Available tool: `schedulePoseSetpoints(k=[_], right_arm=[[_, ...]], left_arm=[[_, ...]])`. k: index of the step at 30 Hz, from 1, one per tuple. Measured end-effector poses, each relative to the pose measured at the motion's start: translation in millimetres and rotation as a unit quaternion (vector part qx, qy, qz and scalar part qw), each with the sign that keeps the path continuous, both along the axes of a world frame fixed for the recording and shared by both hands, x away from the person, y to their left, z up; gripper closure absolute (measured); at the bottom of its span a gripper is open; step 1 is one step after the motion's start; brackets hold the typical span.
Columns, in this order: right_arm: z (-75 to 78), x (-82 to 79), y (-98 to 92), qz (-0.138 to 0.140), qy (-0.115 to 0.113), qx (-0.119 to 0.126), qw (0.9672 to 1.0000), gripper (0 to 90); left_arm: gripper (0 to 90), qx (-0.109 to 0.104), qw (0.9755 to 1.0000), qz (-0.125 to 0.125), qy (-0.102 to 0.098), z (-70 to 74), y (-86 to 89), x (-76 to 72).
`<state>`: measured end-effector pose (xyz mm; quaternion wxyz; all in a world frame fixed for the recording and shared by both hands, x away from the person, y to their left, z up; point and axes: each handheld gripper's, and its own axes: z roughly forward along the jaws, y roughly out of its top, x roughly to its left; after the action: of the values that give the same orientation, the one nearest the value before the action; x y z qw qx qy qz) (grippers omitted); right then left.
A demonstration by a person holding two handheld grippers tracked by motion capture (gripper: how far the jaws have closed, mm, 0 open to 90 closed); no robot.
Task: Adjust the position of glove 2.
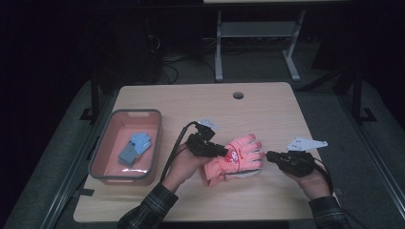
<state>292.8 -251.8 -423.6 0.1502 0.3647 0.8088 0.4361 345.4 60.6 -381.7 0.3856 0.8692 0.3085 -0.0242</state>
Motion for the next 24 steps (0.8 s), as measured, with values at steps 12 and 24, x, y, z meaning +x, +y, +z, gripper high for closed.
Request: schedulePoseSetpoints(k=[12, 24], right_arm=[[11.0, 2.0, 10.7, 0.002, -0.002, 0.031, 0.9995, 87.7], [16.2, 12.5, 70.9, 0.036, 0.006, 0.029, 0.9989, 90.0]], left_arm=[[72.9, 0.028, 0.9994, -0.021, -0.001, -10.8, -3.6, 3.9], [37.7, -0.003, 0.9995, -0.011, -0.029, 6.5, 9.2, 7.2]])
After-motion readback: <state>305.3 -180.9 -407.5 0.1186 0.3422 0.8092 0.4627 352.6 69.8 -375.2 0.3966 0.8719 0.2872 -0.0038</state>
